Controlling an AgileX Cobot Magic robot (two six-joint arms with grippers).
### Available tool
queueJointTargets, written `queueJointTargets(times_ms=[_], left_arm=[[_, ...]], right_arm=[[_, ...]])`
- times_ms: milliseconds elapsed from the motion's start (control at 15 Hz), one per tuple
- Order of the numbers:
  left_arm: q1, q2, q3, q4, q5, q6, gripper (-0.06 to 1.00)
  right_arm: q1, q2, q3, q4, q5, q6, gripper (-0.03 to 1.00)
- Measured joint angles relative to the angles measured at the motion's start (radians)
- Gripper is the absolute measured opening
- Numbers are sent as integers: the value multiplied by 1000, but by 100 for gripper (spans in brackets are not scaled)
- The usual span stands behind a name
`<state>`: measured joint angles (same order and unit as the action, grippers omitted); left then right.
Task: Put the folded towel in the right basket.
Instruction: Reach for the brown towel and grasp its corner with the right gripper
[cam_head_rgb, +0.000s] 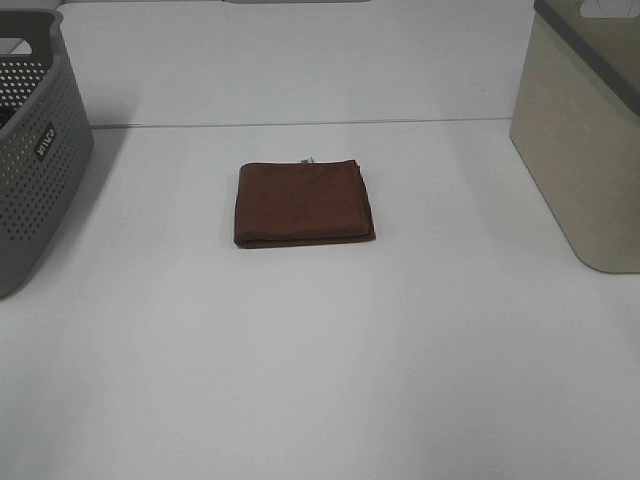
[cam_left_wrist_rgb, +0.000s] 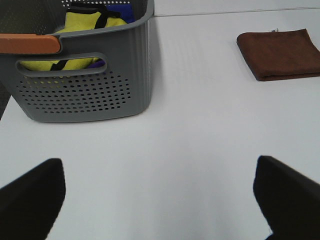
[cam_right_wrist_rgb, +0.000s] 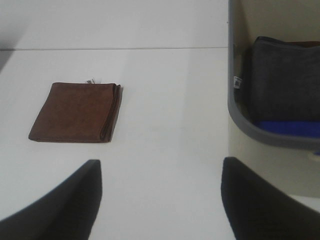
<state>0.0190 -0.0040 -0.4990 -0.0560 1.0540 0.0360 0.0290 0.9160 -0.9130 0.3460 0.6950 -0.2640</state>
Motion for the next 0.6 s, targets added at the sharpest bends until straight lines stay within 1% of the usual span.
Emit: queueJointTargets(times_ms=[67,200,333,467,533,600], left_arm=[[0,0,0,0,0,0,97],[0,0,0,0,0,0,97],[0,0,0,0,0,0,97],[0,0,0,0,0,0,97],[0,0,0,0,0,0,97],[0,0,0,0,0,0,97]], right_arm=[[0,44,-31,11,0,-16,65],[16,248,-192,61,0,-97,65],[77,430,-345,77,-5,-155,65],[156,608,-509,82,-3,-168,65],[180,693,-573,83,5,-168,65],[208,867,-716,100,68,-141,65]])
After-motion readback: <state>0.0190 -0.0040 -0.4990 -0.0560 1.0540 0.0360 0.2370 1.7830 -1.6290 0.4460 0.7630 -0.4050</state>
